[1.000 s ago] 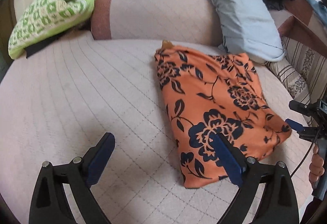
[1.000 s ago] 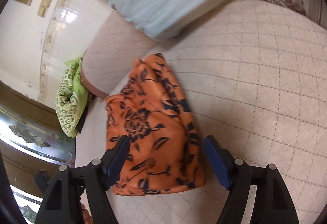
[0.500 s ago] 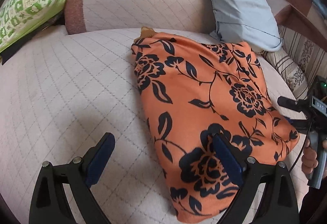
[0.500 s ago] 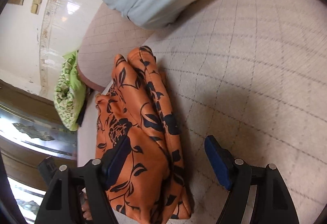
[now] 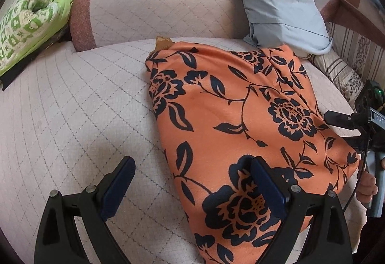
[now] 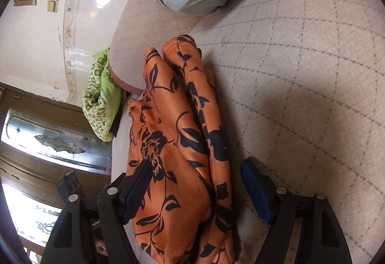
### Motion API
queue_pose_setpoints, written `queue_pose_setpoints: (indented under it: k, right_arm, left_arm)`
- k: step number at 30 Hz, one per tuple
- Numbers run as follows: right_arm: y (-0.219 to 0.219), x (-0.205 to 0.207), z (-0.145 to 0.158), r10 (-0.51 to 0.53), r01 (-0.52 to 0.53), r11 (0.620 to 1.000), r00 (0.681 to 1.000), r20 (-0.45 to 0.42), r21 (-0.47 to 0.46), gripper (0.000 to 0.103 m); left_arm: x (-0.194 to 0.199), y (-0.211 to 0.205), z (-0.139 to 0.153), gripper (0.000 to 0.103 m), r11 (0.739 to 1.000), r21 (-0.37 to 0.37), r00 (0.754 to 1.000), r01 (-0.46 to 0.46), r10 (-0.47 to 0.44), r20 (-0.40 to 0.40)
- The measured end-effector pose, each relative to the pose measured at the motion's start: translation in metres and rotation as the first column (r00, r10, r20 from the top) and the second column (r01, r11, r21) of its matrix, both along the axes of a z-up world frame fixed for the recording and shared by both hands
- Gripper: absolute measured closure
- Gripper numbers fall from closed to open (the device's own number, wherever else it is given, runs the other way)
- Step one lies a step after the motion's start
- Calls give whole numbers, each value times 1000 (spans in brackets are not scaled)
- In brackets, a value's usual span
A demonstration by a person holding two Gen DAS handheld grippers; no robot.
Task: Fold small clothes
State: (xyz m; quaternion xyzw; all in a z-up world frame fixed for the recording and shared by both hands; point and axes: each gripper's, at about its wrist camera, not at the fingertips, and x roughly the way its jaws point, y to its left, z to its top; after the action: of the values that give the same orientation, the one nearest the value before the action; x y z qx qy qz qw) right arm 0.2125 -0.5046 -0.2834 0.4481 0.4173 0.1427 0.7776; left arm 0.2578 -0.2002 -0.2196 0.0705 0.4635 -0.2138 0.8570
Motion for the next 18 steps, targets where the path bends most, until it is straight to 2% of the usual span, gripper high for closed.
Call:
queue_pose_setpoints:
  k: [4, 13, 18]
  right_arm:
    - [4, 3, -1, 16, -16, 1000, 1000, 17, 18, 25]
    - [39, 15, 2, 64, -63, 997, 997, 43, -40, 25]
    - [48, 17, 2, 58, -56, 998, 997, 55, -36, 28]
  left_arm:
    - [-2, -4, -2, 6, 1000, 0, 1000, 12, -12, 2]
    - [-3, -15, -10, 6, 1000, -5, 1000, 26, -26, -2]
    - [-3, -21, -15, 6, 999, -23, 999, 39, -39, -14]
